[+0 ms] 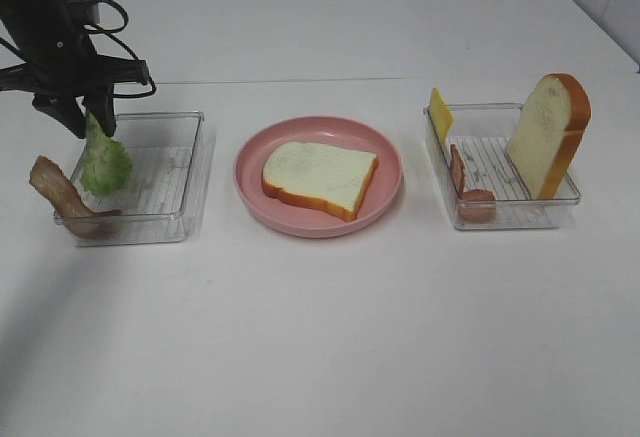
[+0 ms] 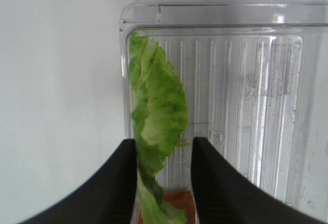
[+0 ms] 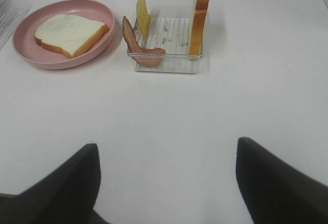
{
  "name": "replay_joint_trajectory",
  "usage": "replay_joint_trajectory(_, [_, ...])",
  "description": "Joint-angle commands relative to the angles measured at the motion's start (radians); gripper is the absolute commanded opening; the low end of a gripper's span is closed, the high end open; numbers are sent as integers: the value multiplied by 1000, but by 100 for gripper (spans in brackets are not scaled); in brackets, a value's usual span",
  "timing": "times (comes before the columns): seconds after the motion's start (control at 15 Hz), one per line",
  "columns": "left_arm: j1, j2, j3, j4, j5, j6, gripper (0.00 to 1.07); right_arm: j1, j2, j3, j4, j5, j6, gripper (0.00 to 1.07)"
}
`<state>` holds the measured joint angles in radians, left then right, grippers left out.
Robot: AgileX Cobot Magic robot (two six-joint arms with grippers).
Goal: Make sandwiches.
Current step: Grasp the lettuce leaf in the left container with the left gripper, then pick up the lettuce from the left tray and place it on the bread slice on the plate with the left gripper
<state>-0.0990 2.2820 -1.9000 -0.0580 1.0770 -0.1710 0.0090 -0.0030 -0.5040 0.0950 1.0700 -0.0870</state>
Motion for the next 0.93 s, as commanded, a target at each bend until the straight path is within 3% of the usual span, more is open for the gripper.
replay_joint_trajectory(0.07, [-1,8,6,-5,10,5,3,-7,-15,1,4,-10,-5,71])
replay_joint_trajectory(0.33, [-1,1,5,-5,11,9,0,-7,-15,1,4,-10,-5,71])
replay_joint_trajectory(0.53, [-1,-29,-75,-65,44,38,0,-7,-15,1,4,-10,-5,71])
replay_joint_trajectory(0.6, [-1,-47,-145,-175,70,78,0,-7,-15,1,4,-10,-5,71])
replay_joint_trajectory(0.73, [-1,-50,-180,-300,67,131,0,-7,-15,1,4,-10,-5,71])
replay_joint_trajectory(0.93, [-14,-51,-187,-596,21,259,0,-7,-15,1,4,-10,-5,71])
